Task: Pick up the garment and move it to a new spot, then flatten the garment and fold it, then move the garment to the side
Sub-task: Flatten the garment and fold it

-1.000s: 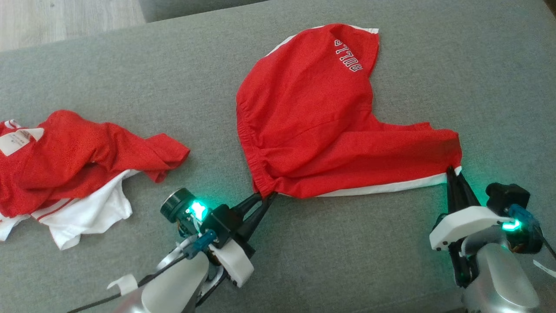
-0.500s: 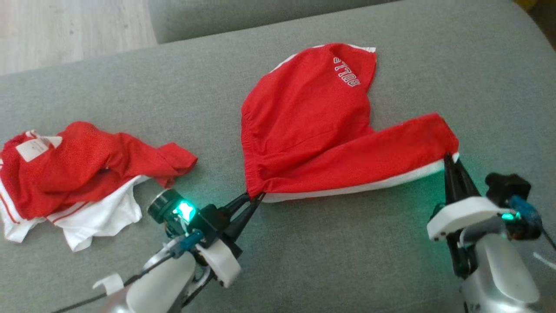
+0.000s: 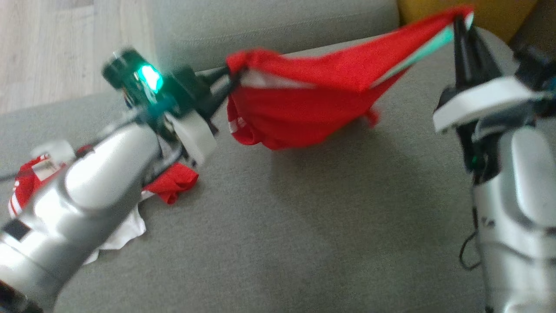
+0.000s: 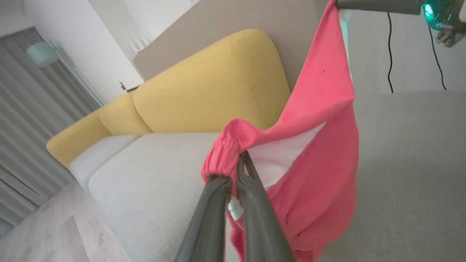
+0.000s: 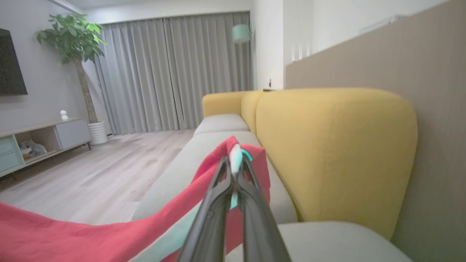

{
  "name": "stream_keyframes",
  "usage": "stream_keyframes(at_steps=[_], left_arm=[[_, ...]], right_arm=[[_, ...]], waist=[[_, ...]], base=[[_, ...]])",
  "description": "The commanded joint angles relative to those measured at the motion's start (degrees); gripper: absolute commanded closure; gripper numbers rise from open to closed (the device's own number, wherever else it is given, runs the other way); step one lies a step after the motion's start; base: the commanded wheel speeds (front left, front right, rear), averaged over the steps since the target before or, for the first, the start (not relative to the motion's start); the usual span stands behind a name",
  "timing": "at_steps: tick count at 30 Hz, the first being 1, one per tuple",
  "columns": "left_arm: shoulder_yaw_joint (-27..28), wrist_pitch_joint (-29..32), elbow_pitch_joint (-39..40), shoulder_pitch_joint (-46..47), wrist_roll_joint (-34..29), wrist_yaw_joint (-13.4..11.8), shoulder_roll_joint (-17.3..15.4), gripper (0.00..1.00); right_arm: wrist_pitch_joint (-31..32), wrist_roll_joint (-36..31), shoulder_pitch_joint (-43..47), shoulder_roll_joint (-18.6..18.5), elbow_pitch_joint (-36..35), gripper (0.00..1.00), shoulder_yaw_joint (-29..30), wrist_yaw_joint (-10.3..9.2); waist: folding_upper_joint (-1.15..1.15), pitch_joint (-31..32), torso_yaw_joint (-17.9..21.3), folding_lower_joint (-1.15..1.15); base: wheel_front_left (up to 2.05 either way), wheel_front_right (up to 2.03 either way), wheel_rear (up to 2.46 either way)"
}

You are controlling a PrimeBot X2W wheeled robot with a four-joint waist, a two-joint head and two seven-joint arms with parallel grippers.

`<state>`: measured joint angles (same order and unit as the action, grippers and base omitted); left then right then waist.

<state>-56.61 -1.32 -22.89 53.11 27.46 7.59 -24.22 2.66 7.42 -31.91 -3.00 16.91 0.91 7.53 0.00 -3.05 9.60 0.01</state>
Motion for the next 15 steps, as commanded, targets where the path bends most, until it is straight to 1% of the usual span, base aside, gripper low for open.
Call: stream_keyframes(at_steps=[1,4,7,11,15], left_arm=[[2.2,0.1,1.3,5.0,0.9,-0.1,-2.3,1.00],[3.1,-0.1,1.0,9.2,3.6,-0.1,-2.7,1.00],[4.8,-0.5,1.1,10.9,5.9,-0.1,-2.7,1.00],[4.1,0.5,3.6,9.8,7.0,-0.1,-4.0,1.00],[2.6,3.6,8.0,7.6,8.9,-0.1,-6.2,1.00]], right_arm=[[0.5,-0.1,-3.6,-0.5,-2.8,1.00,-1.5,-0.04],[1.7,-0.1,-6.6,-1.4,-5.0,1.00,-1.9,-0.04],[2.6,0.1,-7.1,-2.0,-7.4,1.00,-1.7,-0.04],[4.9,0.8,-4.2,-2.1,-11.0,1.00,-1.3,-0.04],[7.7,0.4,-0.3,-3.1,-15.0,1.00,-1.9,-0.04]], waist=[[0.00,1.1,0.8,-0.01],[0.00,2.1,1.2,-0.01],[0.00,2.6,1.4,-0.01],[0.00,2.9,1.2,-0.01],[0.00,1.5,0.8,-0.01]], base=[[0.00,0.00,0.00],[0.00,0.00,0.00],[0.00,0.00,0.00],[0.00,0.00,0.00],[0.00,0.00,0.00]])
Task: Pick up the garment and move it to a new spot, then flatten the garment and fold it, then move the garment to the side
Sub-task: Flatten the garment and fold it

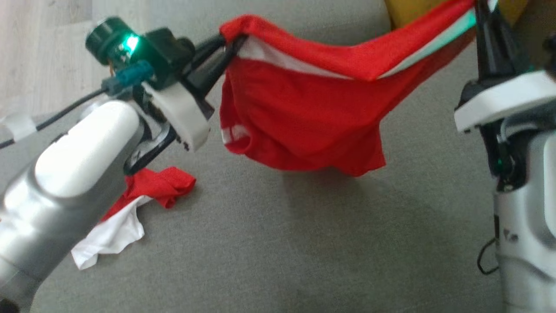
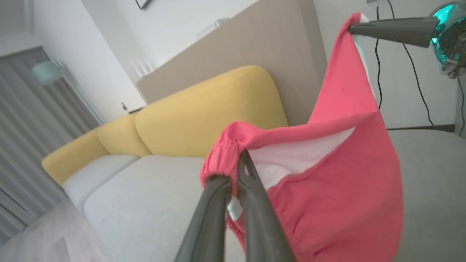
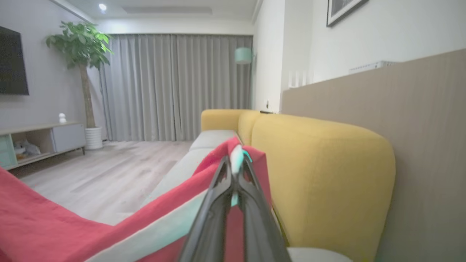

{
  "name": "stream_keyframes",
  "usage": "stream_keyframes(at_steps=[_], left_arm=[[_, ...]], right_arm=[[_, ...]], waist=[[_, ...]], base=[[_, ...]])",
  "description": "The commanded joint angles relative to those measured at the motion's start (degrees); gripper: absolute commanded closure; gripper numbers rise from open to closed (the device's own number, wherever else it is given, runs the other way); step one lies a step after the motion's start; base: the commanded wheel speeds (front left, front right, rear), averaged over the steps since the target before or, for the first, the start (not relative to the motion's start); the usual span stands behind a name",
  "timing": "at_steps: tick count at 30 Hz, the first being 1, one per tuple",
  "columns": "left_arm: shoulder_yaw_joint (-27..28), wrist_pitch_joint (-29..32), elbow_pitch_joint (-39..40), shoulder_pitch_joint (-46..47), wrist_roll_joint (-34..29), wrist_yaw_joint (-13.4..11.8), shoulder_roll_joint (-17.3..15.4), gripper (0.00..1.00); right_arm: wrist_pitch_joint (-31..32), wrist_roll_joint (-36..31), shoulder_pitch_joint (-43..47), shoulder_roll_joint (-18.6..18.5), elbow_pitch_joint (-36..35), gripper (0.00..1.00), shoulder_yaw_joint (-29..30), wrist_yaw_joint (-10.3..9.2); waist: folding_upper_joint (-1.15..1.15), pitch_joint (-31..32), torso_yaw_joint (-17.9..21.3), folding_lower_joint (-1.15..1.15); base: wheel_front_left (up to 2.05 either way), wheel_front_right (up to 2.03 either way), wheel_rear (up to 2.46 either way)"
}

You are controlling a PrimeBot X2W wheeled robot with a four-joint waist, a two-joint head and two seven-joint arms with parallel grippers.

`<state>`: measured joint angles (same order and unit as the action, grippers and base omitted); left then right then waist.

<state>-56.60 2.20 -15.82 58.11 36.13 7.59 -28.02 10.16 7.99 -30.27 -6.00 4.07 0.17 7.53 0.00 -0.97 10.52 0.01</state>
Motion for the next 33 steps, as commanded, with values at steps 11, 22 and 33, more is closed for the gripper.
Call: stream_keyframes(at_steps=[11,22,33], left_arm=[[1.0,5.8,3.2,10.1,2.3,-0.1,-7.2,1.00],[2.2,-6.6,-16.3,34.8,-2.9,-0.6,-2.4,1.00],[-8.3,-11.7,-21.3,25.2,0.2,-0.1,3.7,1.00]], right_arm=[[2.9,1.3,-10.7,-1.9,1.7,1.00,-2.4,-0.04],[-15.4,0.1,-42.2,0.4,28.5,1.00,0.8,-0.04],[-16.7,-1.8,-38.5,0.0,49.4,1.00,-0.9,-0.04]], waist=[[0.00,-14.2,0.3,-0.01],[0.00,-24.4,1.5,-0.01],[0.00,-23.6,0.5,-0.01]], base=[[0.00,0.00,0.00],[0.00,0.00,0.00],[0.00,0.00,0.00]])
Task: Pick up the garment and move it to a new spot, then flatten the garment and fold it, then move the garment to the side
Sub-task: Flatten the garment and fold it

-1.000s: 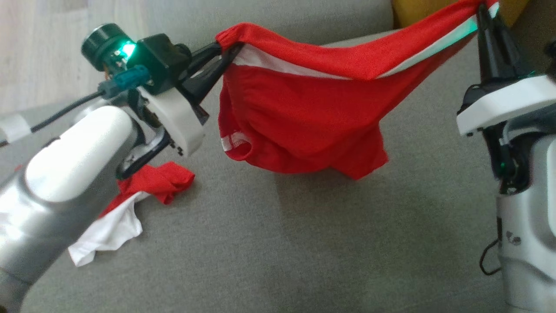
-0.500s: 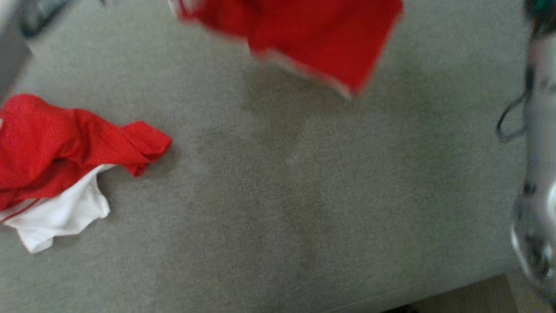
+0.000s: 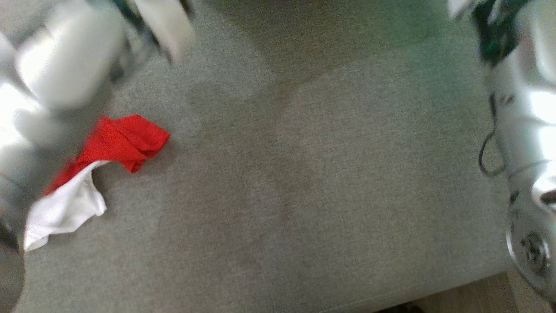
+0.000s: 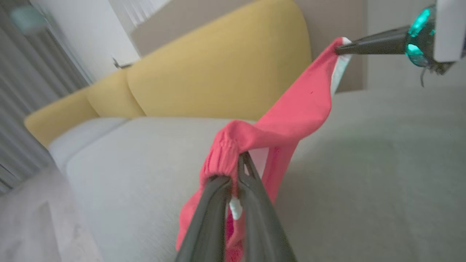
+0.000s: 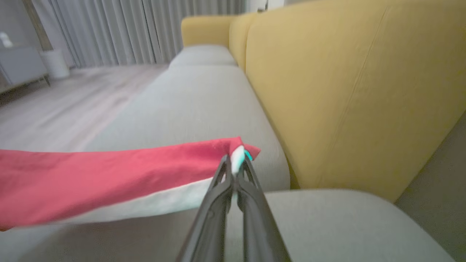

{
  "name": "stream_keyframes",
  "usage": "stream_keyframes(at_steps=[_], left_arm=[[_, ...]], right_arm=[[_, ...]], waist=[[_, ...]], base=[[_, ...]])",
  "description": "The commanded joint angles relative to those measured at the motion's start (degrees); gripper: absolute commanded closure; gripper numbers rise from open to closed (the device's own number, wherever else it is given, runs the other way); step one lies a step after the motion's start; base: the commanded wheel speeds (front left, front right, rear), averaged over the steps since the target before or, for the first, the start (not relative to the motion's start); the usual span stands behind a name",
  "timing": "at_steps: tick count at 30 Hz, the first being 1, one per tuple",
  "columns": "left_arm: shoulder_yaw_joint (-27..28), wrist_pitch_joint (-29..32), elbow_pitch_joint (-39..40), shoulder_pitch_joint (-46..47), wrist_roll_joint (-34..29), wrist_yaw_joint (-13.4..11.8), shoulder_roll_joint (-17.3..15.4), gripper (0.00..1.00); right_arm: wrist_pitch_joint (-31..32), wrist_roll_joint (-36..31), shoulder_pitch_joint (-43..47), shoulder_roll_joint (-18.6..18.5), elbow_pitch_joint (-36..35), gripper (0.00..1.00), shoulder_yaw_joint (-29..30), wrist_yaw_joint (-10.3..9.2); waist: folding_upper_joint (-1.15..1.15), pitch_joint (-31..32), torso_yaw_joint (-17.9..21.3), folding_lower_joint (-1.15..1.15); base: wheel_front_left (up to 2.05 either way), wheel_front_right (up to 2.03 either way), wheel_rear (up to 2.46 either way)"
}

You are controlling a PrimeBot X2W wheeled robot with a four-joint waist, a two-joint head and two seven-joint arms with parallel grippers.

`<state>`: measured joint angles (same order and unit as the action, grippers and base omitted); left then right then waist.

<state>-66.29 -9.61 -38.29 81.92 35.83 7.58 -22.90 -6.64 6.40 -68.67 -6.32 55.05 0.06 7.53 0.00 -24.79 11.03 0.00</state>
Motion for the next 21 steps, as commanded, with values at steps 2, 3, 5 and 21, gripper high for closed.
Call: stream_keyframes(at_steps=[2,3,5,21], left_arm=[[-2.6,0.6,2.9,-2.0,2.2,-0.1,-2.3,1.00],[-4.0,0.9,3.8,-3.7,3.0,-0.1,-2.9,1.00],[-6.2,2.2,7.3,-8.9,4.4,-0.1,-5.0,1.00],[-7.0,3.2,17.6,-29.3,2.4,-4.0,-4.2,1.00]], right_arm=[[1.8,0.2,1.9,-0.7,1.6,1.00,-3.4,-0.04],[2.7,0.5,2.9,-1.2,2.9,1.00,-4.8,-0.04],[5.7,2.1,6.0,-3.1,6.1,1.00,-8.9,-0.04],[17.5,14.1,20.7,-13.2,6.8,1.00,-21.6,-0.04]], waist=[[0.00,0.6,0.0,0.00],[0.00,1.0,0.0,0.00],[0.00,2.2,0.1,0.00],[0.00,10.8,0.1,0.00]], base=[[0.00,0.00,0.00],[0.00,0.00,0.00],[0.00,0.00,0.00],[0.00,0.00,0.00]])
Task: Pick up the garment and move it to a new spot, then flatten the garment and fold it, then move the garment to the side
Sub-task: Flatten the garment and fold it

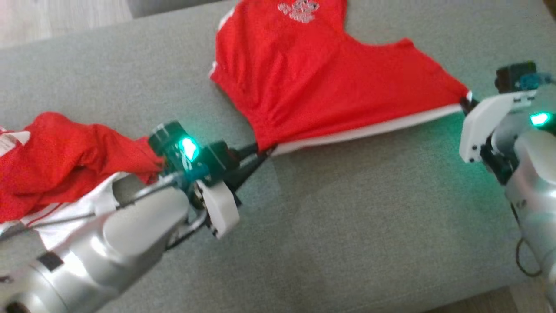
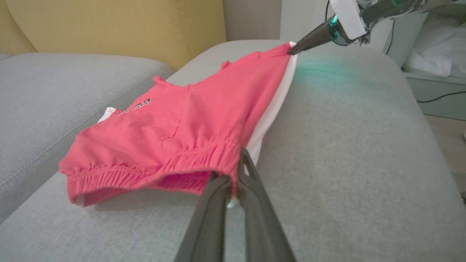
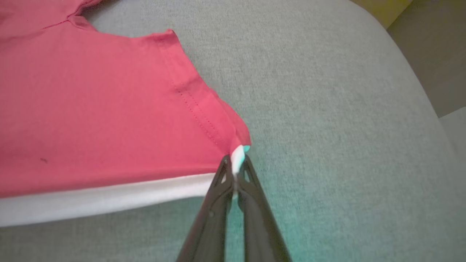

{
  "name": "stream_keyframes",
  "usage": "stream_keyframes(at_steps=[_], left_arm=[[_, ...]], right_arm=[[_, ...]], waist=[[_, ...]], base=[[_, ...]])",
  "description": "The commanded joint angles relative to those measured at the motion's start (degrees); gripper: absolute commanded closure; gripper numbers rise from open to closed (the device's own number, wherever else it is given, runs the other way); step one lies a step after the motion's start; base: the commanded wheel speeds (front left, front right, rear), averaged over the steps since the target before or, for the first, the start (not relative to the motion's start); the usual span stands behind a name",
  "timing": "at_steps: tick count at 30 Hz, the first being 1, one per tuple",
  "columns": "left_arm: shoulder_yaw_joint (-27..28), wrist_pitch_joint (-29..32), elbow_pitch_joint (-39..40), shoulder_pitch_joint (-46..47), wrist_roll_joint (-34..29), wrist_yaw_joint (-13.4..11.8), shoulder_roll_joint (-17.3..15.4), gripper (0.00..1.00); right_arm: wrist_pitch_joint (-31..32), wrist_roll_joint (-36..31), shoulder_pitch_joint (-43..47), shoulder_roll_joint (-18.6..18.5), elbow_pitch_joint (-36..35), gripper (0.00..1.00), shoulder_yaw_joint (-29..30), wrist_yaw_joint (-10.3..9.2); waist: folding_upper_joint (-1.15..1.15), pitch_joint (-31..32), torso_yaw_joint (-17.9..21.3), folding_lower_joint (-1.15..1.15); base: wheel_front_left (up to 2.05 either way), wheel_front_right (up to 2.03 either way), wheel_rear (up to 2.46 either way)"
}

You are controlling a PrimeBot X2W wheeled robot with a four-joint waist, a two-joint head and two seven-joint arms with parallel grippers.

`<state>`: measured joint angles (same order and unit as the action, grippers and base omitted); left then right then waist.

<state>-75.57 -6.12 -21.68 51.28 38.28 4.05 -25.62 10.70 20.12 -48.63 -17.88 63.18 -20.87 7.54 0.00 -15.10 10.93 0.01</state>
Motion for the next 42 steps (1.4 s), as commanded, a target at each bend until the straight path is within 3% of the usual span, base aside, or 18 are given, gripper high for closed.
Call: stream_keyframes(at_steps=[1,10,18,25,31,37,42], left_arm=[[2.3,-0.3,1.3,0.3,0.1,-1.0,-1.2,1.00],[2.2,0.3,7.0,-7.6,1.4,-6.1,0.6,1.00],[2.6,0.9,10.0,-10.0,0.6,-8.2,1.8,1.00],[5.9,0.2,9.4,-6.9,1.5,-9.8,1.8,1.00],[7.5,-0.1,6.4,-2.7,1.2,-8.9,1.8,1.00],[8.8,-0.4,3.2,1.1,1.4,-7.8,3.0,1.00],[9.0,-0.9,1.0,3.5,1.1,-7.1,4.7,1.00]], right_arm=[[0.6,1.0,1.6,-2.1,-1.8,1.00,-1.0,-0.05],[4.3,4.8,8.9,-7.2,-8.4,1.00,-2.1,-0.05],[5.8,6.1,12.3,-8.9,-15.7,1.00,2.9,-0.05],[5.5,2.3,10.3,-5.7,-22.9,1.00,10.3,-0.05],[5.8,-4.1,4.6,-0.5,-26.3,1.00,16.2,-0.05],[4.4,-10.3,-2.7,4.9,-24.5,1.00,20.7,-0.05],[2.5,-14.8,-8.4,6.8,-20.5,1.00,20.7,-0.05]], waist=[[0.00,1.8,0.3,-0.01],[0.00,6.7,1.8,-0.01],[0.00,6.4,1.0,-0.01],[0.00,2.9,-1.8,-0.01],[0.00,-0.4,-4.8,-0.01],[0.00,-4.0,-8.2,-0.01],[0.00,-7.0,-10.9,-0.01]], base=[[0.00,0.00,0.00],[0.00,0.00,0.00],[0.00,0.00,0.00],[0.00,0.00,0.00],[0.00,0.00,0.00],[0.00,0.00,0.00],[0.00,0.00,0.00]])
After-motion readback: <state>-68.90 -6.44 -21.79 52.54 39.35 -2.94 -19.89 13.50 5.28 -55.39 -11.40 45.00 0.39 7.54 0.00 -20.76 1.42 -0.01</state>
